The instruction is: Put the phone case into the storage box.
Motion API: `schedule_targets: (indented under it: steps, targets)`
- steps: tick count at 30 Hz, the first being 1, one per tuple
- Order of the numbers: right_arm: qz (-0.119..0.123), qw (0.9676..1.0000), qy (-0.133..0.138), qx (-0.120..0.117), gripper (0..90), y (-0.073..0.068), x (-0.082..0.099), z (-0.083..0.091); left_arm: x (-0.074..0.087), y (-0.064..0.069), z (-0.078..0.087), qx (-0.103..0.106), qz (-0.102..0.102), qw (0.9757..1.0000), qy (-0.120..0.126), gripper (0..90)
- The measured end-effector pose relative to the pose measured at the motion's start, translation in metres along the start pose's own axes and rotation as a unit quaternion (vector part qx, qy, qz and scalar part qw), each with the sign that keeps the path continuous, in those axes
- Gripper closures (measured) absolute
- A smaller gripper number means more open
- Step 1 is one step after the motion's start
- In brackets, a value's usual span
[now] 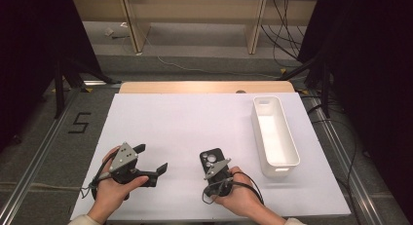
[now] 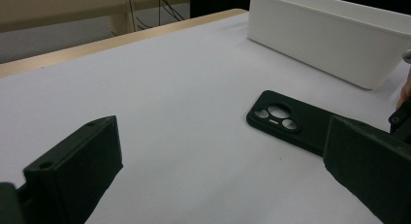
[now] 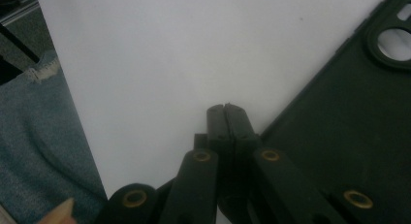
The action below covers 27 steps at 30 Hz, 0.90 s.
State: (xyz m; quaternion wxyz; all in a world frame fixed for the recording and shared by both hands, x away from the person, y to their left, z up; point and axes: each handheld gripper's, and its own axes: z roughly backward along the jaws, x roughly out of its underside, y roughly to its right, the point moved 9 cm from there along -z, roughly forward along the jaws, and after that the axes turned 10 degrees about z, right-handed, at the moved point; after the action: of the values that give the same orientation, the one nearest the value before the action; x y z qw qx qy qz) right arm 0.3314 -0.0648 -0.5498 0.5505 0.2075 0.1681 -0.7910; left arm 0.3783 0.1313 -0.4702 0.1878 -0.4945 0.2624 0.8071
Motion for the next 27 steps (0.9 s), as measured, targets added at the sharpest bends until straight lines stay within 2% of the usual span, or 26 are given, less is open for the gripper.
schedule_targets:
  steps: [12, 27]
  targets:
    - [-0.022, 0.9996, -0.012, 0.011, 90.0, 0.008, 0.021, 0.014, 0.000, 0.000, 0.000, 0.000, 0.000, 1.0000, -0.001, 0.0]
    - [-0.026, 0.9994, -0.017, 0.012, 90.0, 0.011, 0.025, 0.017, 0.000, 0.001, 0.000, 0.001, 0.000, 1.0000, -0.001, 0.3]
